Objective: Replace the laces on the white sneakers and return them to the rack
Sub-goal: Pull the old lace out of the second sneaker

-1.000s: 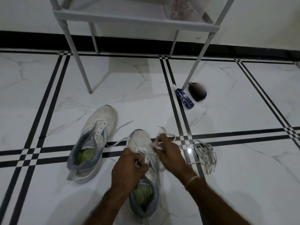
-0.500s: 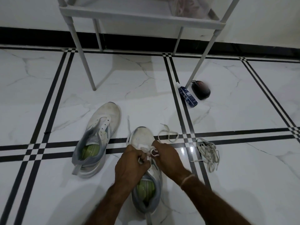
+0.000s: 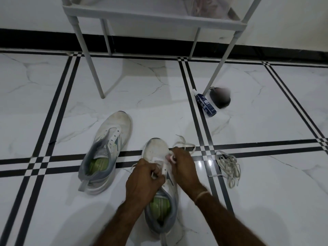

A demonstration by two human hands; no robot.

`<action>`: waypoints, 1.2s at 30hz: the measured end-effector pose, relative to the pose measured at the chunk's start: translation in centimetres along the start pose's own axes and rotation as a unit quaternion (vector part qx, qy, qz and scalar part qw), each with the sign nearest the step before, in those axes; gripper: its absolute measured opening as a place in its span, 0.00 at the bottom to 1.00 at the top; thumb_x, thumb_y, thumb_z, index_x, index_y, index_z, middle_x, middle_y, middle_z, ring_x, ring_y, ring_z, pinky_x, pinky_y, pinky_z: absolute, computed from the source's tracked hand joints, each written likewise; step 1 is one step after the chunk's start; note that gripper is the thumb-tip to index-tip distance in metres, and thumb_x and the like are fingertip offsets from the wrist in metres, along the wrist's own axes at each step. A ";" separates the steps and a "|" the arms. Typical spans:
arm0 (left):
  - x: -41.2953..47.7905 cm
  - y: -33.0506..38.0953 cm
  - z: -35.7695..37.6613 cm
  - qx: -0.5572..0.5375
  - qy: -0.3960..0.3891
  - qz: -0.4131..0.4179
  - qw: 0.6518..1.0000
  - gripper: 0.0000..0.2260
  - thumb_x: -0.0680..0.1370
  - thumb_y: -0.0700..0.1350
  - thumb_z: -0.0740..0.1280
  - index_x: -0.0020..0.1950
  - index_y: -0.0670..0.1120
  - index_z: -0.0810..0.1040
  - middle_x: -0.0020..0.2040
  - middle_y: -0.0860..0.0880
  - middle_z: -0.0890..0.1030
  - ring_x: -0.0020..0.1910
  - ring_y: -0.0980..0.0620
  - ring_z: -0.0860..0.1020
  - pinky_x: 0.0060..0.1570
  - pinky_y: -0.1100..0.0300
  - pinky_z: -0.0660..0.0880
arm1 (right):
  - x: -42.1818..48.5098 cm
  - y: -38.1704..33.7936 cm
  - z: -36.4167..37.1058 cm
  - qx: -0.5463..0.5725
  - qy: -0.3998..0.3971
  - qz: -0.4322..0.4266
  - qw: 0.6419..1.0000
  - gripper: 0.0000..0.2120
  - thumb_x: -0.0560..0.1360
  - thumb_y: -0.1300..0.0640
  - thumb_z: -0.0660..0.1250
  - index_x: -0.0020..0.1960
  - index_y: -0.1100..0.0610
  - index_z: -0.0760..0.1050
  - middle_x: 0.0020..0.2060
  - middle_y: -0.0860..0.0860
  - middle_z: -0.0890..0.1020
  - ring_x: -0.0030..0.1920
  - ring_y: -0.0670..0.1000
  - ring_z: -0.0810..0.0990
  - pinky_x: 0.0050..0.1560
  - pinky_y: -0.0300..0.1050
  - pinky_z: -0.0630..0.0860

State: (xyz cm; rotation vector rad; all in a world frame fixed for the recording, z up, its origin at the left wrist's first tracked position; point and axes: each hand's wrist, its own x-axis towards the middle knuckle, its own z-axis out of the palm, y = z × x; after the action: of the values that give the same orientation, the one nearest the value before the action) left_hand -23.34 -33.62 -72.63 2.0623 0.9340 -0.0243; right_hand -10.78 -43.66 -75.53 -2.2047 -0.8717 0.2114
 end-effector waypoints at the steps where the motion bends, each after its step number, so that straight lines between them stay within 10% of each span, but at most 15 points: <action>1: 0.0 0.0 0.0 -0.004 0.000 -0.001 1.000 0.11 0.71 0.51 0.76 0.35 0.55 0.75 0.45 0.58 0.72 0.40 0.65 0.73 0.36 0.66 0.66 | 0.2 -0.3 -0.8 0.065 0.031 0.051 0.996 0.09 0.83 0.59 0.64 0.44 0.52 0.73 0.39 0.47 0.78 0.40 0.45 0.76 0.41 0.43 0.74; 6: 0.0 0.0 0.1 -0.014 0.011 -0.008 1.000 0.10 0.70 0.51 0.77 0.35 0.55 0.77 0.45 0.58 0.73 0.41 0.63 0.74 0.38 0.64 0.67 | -0.7 -0.3 -3.2 0.211 0.019 0.124 0.969 0.11 0.85 0.53 0.58 0.53 0.59 0.73 0.41 0.50 0.81 0.41 0.42 0.79 0.42 0.35 0.75; 11: 0.2 -0.2 0.3 -0.001 0.011 -0.006 1.000 0.09 0.70 0.52 0.77 0.36 0.54 0.77 0.46 0.57 0.73 0.42 0.59 0.75 0.37 0.66 0.67 | -1.3 0.3 -0.9 0.104 -0.098 0.031 0.989 0.07 0.79 0.56 0.71 0.52 0.51 0.73 0.42 0.44 0.79 0.43 0.44 0.79 0.43 0.32 0.73; 19: 0.2 -0.2 0.3 0.008 0.017 -0.006 1.000 0.08 0.70 0.52 0.77 0.37 0.53 0.78 0.44 0.59 0.72 0.39 0.61 0.73 0.35 0.71 0.64 | -1.1 0.0 0.1 0.078 -0.033 0.015 0.996 0.05 0.74 0.50 0.71 0.45 0.51 0.78 0.41 0.44 0.79 0.44 0.44 0.79 0.45 0.38 0.74; 25: -0.1 -0.1 0.1 -0.010 0.014 -0.008 1.000 0.09 0.71 0.52 0.77 0.37 0.55 0.77 0.45 0.59 0.72 0.42 0.60 0.74 0.39 0.63 0.67 | -0.1 -0.6 -1.7 0.366 0.011 0.200 0.909 0.10 0.85 0.56 0.61 0.52 0.64 0.73 0.41 0.54 0.80 0.32 0.42 0.74 0.34 0.37 0.73; 31: -0.1 0.2 0.2 0.001 0.016 -0.008 1.000 0.11 0.71 0.53 0.76 0.35 0.57 0.75 0.46 0.57 0.72 0.43 0.56 0.76 0.38 0.62 0.68 | -1.5 1.5 0.2 0.029 -0.091 0.004 0.995 0.03 0.78 0.53 0.69 0.48 0.52 0.77 0.43 0.45 0.79 0.42 0.45 0.78 0.44 0.40 0.76; 34: -0.3 0.3 0.1 -0.003 0.005 -0.006 1.000 0.11 0.71 0.52 0.76 0.35 0.57 0.75 0.46 0.56 0.73 0.43 0.57 0.76 0.40 0.60 0.69 | -1.1 -0.8 -0.6 0.155 -0.047 0.082 0.983 0.14 0.82 0.45 0.60 0.46 0.52 0.76 0.42 0.48 0.78 0.42 0.44 0.76 0.45 0.36 0.72; 36: -0.4 0.4 -0.4 -0.010 0.002 -0.014 1.000 0.09 0.71 0.52 0.76 0.37 0.56 0.77 0.47 0.56 0.73 0.45 0.56 0.77 0.41 0.61 0.69 | 0.0 -2.3 -2.6 0.342 0.002 0.225 0.912 0.15 0.84 0.45 0.60 0.45 0.53 0.75 0.37 0.47 0.77 0.37 0.44 0.74 0.39 0.38 0.71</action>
State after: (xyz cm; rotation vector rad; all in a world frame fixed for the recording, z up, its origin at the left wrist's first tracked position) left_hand -23.53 -33.78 -71.99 2.0320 0.9616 -0.0268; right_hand -10.97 -44.02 -72.07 -1.6904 -0.2017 0.6292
